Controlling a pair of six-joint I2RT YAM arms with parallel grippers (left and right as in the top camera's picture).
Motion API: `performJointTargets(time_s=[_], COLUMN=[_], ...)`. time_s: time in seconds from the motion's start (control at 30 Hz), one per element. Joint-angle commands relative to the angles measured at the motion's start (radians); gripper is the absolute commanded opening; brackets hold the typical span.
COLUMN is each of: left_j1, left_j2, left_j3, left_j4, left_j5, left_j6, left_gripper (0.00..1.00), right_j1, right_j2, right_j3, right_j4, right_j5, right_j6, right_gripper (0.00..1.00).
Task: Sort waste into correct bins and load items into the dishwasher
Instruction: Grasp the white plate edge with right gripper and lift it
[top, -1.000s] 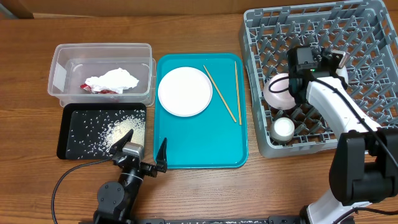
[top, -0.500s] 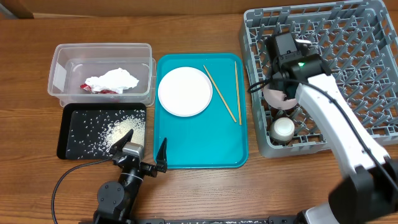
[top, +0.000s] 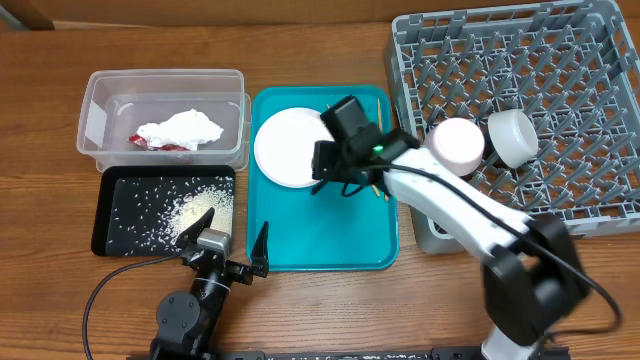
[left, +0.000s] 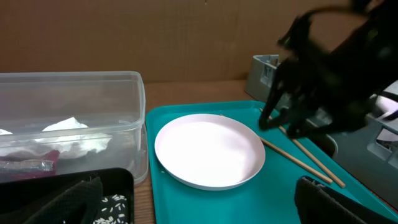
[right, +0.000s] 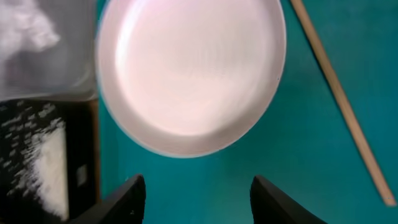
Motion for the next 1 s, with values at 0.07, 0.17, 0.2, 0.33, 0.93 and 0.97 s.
performJointTargets(time_s=[0.07,0.17,0.2,0.33,0.93,0.97], left_j1=[-0.005,-0.005,-0.005,-0.005,-0.005,-0.005], left_j2=[-0.005,-0.005,-0.005,-0.005,-0.005,-0.005], left_j3=[-0.004,-0.004,-0.004,-0.004,-0.004,-0.004], left_j4=[0.000,0.000,0.000,0.000,0.000,0.000], left_j5=[0.003,0.003,0.003,0.003,0.003,0.003], left_j6=[0.012,0.011,0.012,0.012,0.012,0.012], left_gripper=[1.00,1.00,1.00,1.00,1.00,1.00], right_j1=[-0.016,-0.016,-0.016,-0.016,-0.069,-0.069], right_j2=[0.141,0.194,0.203,0.222,-0.277,-0.307], right_j3=[-0.011,-0.011,-0.011,-0.011,-0.002,-0.002], right_j4=[0.101,0.127,0.128,0.121,-0.085,-0.098], right_j5=[0.089,0.087,0.087,0.087,0.396,0.467], right_j6=[0.069,0.069,0.069,0.068,-0.155,-0.175], right_gripper=[0.55,0.49,0.43,0.23,0.04,0.04])
